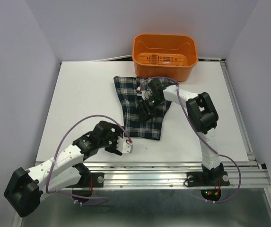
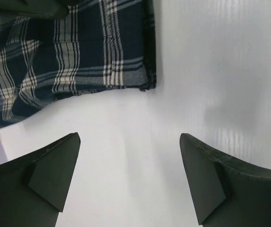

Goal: Fold and stack the skirts
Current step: Fold the skirt

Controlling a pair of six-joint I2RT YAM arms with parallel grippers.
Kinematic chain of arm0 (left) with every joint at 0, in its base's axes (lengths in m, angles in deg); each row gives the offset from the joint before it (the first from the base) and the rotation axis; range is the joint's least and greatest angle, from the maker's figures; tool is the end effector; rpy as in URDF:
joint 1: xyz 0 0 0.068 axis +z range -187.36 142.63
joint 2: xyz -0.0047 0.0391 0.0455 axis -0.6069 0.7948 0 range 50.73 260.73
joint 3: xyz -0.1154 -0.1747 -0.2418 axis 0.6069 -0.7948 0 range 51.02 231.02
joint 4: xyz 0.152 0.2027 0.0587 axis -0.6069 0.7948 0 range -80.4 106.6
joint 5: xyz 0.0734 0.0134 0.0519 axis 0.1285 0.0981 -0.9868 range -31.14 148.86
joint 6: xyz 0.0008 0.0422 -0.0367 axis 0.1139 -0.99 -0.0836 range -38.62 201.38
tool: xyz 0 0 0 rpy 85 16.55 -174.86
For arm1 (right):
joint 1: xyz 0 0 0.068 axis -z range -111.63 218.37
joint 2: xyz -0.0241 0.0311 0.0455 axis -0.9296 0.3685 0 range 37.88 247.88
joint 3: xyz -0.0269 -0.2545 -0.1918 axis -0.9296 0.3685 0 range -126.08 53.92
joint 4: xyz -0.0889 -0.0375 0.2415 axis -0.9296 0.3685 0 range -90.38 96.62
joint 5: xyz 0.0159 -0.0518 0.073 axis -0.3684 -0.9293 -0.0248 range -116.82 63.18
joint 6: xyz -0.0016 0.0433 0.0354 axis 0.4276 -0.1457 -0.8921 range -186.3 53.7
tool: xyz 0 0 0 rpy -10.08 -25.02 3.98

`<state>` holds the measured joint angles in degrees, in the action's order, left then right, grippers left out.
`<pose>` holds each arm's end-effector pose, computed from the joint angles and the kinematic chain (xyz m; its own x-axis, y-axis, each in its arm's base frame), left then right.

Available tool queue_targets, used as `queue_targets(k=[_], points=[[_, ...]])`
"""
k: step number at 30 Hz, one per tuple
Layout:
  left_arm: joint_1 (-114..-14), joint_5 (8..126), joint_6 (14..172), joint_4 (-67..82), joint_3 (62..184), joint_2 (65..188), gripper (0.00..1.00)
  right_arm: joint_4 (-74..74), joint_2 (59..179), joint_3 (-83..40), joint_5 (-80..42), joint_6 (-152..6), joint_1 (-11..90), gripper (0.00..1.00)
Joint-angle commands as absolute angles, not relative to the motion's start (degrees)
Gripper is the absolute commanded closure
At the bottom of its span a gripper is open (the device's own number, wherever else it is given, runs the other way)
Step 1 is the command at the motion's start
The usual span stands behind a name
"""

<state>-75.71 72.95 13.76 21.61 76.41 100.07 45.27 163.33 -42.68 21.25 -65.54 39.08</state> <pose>0.1147 -0.1026 0.2409 0.5238 0.7292 -0.4404 0.7139 -0.0937 0.6939 0.3958 0.2551 0.2069 -0.8337 -0.4780 -0.2767 -0.5115 0.4792 0.7133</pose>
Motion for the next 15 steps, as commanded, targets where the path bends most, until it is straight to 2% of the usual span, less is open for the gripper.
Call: queue_targets(k=[1,5,12,15], points=[[-83.31,65.82,9.12,10.32,73.26,101.78,0.02,39.61,165.40,-39.86,17.04,-66.12,39.28,0.48],[-90.69,60.37,16.05,0.40,72.99,111.60,0.02,39.44,167.51,-38.72,13.18,-66.12,39.28,0.51],[-98.27,54.83,23.01,-8.32,76.77,123.12,0.02,39.44,169.89,-36.79,12.82,-66.12,39.28,0.52],[-99.59,53.42,23.80,-9.73,78.35,127.70,0.07,39.44,169.98,-36.35,13.25,-66.21,39.28,0.52]])
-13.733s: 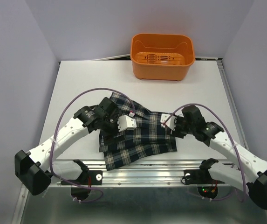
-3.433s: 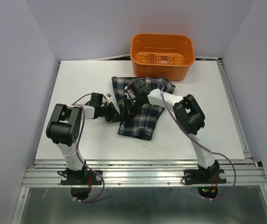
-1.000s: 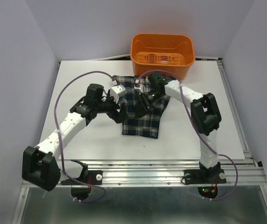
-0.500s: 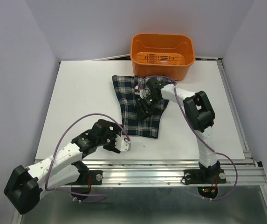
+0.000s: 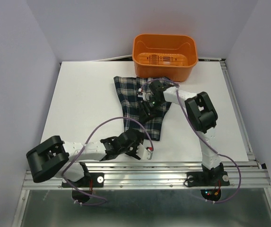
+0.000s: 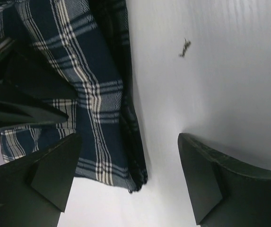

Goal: Fold and stack the skirts
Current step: Fold the skirt

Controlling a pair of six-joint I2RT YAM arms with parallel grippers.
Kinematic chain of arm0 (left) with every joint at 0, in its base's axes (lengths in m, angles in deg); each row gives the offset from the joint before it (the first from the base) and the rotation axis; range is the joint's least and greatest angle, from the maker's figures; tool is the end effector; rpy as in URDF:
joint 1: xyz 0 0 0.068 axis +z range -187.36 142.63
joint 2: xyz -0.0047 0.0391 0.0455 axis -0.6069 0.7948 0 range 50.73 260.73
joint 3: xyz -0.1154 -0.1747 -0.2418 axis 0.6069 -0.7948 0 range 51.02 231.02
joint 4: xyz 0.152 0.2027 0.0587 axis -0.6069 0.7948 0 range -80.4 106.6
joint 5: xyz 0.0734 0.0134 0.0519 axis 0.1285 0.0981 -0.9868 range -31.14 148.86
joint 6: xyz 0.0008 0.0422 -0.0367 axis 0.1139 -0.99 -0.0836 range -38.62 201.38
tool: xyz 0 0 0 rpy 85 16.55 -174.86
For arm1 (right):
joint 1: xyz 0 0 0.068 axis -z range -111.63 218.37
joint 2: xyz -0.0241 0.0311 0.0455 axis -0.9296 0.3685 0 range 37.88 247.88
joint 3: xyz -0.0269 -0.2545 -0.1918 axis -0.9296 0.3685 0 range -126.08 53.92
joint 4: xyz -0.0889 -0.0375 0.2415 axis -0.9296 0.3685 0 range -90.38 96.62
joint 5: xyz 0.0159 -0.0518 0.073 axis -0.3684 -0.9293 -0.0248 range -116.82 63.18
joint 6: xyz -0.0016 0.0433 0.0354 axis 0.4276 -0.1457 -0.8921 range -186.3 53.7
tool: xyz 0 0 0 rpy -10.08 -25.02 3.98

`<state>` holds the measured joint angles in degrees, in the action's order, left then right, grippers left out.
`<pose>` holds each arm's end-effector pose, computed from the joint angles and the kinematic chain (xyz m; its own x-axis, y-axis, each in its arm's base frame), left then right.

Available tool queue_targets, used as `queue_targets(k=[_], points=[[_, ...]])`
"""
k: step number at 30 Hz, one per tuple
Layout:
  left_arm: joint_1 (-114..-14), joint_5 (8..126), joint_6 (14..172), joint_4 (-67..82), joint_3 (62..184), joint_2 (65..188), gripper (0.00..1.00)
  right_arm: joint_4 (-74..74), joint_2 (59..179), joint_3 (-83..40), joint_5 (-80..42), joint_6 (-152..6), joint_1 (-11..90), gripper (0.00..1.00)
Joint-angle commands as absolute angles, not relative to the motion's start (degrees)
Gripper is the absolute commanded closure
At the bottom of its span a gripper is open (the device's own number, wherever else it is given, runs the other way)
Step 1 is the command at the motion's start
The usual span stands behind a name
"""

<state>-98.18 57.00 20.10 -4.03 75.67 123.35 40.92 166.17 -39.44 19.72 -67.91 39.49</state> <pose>0.1120 -0.1977 0.2073 0.6214 0.6847 -0.3807 0.6544 -0.1864 0.7328 0.3992 0.2523 0.1708 -0.8637 -0.4545 -0.2181 -0.4595 0.5318 0.7114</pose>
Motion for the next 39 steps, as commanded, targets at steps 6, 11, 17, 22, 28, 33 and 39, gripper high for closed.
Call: queue_targets(k=[6,11,17,22,28,33,39], points=[[-101.00,47.89,26.97,-13.95,81.69,137.11,0.20,39.52,170.33,-35.56,14.48,-66.12,39.28,0.53],[-101.00,42.35,25.74,-18.16,82.40,142.22,0.31,39.61,170.42,-34.42,15.63,-65.95,39.28,0.53],[-101.00,40.23,23.46,-20.99,80.29,142.31,0.62,39.52,169.02,-34.15,18.35,-66.21,39.81,0.56],[-102.31,40.49,23.80,-15.91,81.08,139.59,0.90,39.79,167.09,-37.57,16.95,-67.78,39.81,0.56],[-105.74,44.97,33.73,1.58,86.44,135.63,1.00,39.52,165.93,-50.21,15.88,-70.60,45.25,0.39],[-106.36,48.48,39.70,13.10,92.14,134.31,1.00,37.51,173.21,-63.83,22.12,-75.17,49.12,0.39],[-106.45,51.04,46.48,21.10,97.15,131.69,1.00,25.39,177.97,-55.00,30.47,-81.24,49.13,0.42]])
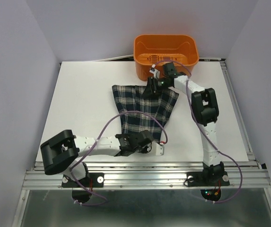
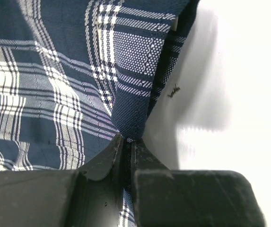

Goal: Fold and stack the skirts
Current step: Fold the skirt

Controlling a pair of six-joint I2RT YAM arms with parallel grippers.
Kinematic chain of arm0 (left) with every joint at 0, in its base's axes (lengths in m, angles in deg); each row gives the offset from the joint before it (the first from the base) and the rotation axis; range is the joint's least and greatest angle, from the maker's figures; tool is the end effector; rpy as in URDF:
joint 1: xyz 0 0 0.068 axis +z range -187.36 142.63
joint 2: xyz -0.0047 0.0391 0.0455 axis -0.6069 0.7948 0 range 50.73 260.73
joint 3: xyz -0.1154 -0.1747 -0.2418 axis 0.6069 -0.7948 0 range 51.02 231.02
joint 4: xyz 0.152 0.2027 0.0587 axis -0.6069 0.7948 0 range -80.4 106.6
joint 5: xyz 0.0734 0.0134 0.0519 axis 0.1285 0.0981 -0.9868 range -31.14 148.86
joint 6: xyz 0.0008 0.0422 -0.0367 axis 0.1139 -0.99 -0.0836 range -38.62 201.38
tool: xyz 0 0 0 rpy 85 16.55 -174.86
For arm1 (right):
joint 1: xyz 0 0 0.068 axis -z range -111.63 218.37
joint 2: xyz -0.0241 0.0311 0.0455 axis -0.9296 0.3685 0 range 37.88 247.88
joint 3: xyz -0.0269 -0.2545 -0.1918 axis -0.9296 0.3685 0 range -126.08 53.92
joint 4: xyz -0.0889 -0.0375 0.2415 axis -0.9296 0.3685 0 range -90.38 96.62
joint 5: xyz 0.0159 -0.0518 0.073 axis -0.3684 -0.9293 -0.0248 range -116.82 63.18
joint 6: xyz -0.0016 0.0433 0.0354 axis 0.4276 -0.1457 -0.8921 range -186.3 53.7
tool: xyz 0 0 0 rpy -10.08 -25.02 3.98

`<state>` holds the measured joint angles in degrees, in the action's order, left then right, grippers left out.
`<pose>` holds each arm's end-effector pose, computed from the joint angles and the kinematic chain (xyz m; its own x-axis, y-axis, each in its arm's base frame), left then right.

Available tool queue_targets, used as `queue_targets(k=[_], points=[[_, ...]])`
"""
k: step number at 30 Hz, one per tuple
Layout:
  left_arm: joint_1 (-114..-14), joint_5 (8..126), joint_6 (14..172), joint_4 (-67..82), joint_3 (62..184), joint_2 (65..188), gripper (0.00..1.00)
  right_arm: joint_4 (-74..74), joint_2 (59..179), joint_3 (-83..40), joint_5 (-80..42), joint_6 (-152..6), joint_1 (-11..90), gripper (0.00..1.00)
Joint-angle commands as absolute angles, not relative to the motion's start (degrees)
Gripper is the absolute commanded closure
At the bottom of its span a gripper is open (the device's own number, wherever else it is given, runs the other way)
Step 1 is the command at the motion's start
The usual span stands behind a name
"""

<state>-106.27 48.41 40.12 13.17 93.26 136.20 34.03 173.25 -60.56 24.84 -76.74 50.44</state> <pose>0.1112 -0.2685 0.2201 0.3782 0.8212 -0.4273 0.8292 -0.0953 0.5508 0.5110 0.1973 0.2216 -0.8808 -0.1670 -0.4430 -0.4639 0.4910 0.7373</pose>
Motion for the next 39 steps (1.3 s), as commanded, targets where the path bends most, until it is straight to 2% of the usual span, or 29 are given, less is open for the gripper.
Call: queue_targets(k=[1,5,9,19,28,34,39], points=[[-106.36,51.91,47.00,22.07,97.77,131.15,1.00,24.15,179.02,-51.32,30.48,-81.33,48.43,0.43],[-106.45,58.75,49.12,29.26,102.52,128.87,1.00,15.98,182.19,-44.87,29.25,-82.91,47.37,0.43],[-106.53,63.78,49.38,34.46,107.87,126.58,1.00,16.50,183.08,-43.91,28.64,-81.60,46.14,0.45],[-106.18,68.62,50.97,45.89,118.42,125.26,1.00,16.32,168.50,-27.31,26.70,-74.04,42.10,0.47],[-102.50,72.48,47.63,53.45,127.75,128.42,1.00,17.20,158.13,-17.11,24.07,-69.55,31.99,0.48],[-97.83,76.00,41.92,54.95,127.93,129.66,1.00,21.49,156.18,-20.69,22.14,-67.62,31.46,0.48],[-98.36,81.71,35.77,58.02,123.10,126.05,1.00,27.47,155.57,-30.09,19.41,-66.91,33.74,0.39]])
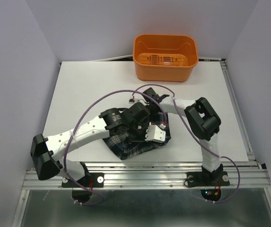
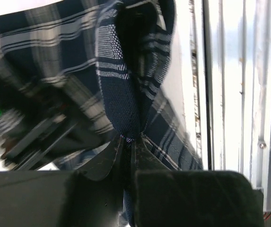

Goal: Fold and stack the skirts
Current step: Fold the skirt

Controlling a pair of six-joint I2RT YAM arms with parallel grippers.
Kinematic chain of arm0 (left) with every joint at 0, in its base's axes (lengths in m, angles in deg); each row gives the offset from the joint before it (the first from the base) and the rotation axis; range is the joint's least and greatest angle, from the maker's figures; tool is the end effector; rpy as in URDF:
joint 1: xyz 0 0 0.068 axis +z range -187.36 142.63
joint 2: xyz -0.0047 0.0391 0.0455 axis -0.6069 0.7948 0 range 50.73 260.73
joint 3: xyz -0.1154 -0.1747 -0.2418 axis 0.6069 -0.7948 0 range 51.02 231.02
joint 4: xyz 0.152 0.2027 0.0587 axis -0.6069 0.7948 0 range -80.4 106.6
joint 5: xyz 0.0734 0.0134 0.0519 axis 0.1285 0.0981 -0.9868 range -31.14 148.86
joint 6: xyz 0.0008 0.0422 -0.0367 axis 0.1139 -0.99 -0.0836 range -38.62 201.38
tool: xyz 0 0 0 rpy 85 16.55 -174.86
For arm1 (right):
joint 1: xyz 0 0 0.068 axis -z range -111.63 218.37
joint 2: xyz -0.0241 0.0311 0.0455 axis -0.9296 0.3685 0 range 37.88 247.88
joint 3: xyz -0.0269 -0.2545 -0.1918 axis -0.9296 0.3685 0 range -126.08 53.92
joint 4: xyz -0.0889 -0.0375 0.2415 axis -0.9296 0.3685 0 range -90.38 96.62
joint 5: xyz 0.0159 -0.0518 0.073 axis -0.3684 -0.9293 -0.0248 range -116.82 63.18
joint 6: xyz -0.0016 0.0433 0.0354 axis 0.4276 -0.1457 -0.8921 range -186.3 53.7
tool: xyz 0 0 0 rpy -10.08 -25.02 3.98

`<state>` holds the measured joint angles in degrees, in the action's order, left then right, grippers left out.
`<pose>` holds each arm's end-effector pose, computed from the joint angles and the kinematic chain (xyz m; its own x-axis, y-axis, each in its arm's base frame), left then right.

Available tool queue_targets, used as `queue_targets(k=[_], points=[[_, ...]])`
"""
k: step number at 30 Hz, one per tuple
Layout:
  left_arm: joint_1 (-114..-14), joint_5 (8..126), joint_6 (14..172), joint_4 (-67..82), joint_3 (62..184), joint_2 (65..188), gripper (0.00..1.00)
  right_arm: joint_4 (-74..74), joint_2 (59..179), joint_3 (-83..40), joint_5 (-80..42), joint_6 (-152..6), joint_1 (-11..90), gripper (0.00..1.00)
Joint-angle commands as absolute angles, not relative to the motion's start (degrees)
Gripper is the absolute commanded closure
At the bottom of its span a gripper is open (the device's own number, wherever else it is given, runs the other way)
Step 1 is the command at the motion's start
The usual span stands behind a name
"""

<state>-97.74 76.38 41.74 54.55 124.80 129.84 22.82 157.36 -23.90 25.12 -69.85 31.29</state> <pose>0.1283 -0.2490 0.3721 0.2966 0.7091 -0.6397 0.9542 -0.1922 0.2292 0.3303 0.2878 0.1798 -0.7603 -0.5269 -0.3798 -0.5926 0.3233 0.7377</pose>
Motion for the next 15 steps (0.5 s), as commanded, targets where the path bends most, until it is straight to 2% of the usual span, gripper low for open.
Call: queue_targets(k=[1,4,7,10,15], points=[[-98.45,82.24,35.24,58.38,121.79,125.09,1.00,28.70,156.26,-34.54,18.89,-64.91,33.75,0.38],[-98.71,84.08,34.44,59.43,120.29,124.03,1.00,34.50,158.72,-43.60,17.05,-63.05,35.06,0.32],[-98.89,85.40,34.44,59.96,120.45,124.20,1.00,36.00,161.19,-48.72,14.49,-61.56,35.68,0.31],[-98.89,86.64,33.92,60.66,121.60,124.64,1.00,37.23,166.71,-53.99,12.38,-60.33,36.21,0.33],[-98.89,86.90,33.47,62.42,123.09,125.69,1.00,37.41,172.08,-54.81,10.44,-58.92,36.21,0.42]])
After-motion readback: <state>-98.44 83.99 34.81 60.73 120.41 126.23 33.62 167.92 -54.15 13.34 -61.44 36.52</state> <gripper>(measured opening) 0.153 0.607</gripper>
